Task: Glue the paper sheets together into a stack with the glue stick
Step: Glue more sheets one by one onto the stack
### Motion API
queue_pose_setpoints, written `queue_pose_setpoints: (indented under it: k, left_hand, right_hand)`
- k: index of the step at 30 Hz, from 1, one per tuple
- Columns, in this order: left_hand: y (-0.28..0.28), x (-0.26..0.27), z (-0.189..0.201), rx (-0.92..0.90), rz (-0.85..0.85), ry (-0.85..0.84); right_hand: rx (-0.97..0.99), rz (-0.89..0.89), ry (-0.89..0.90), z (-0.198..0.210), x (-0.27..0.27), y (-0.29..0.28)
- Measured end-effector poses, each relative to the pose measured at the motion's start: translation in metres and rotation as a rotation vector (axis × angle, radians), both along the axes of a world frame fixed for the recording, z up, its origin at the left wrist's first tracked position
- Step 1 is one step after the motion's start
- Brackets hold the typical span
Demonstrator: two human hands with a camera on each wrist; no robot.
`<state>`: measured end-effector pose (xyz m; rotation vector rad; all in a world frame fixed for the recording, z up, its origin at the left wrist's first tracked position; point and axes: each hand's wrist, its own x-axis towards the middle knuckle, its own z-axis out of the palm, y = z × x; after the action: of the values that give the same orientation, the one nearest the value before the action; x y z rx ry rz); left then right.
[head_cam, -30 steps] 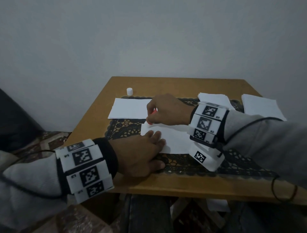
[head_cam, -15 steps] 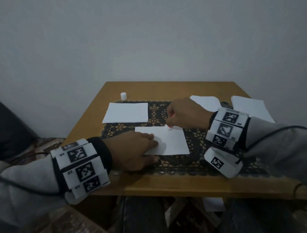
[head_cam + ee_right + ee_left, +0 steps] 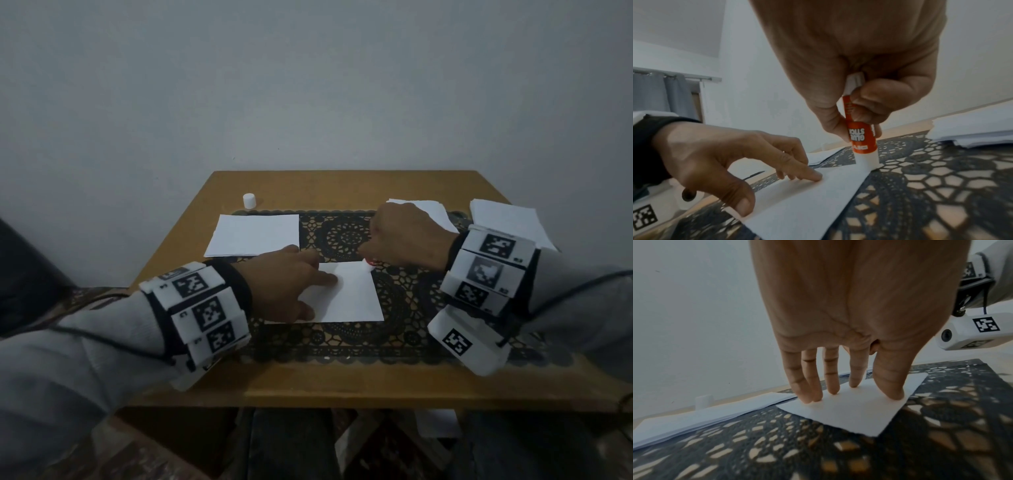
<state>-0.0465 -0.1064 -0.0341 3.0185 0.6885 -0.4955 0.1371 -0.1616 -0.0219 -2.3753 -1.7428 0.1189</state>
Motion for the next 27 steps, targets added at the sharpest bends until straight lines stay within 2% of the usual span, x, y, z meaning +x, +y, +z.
queue_pose_setpoints:
  k: [3,8,15,27]
  left_hand:
    - [0.005,0.005,0.000,0.004,-0.007,0.028]
    - [0.009,0.012,0.000,0.001,-0.017,0.066]
    - [0.008,0.013,-0.003,-0.008,0.000,0.016]
    - [0.007,0.017,-0.002,-0.002,0.020,0.052]
  right_hand:
    - [0.032,0.012,0.097,0.004,0.008,0.003]
    - [0.104,0.086,0.084,0.018,0.016,0.005]
    - [0.017,0.241,0.070,-0.001,0.005,0.002]
    - [-0.037,0.301,0.106,-0.005,0.002,-0.015]
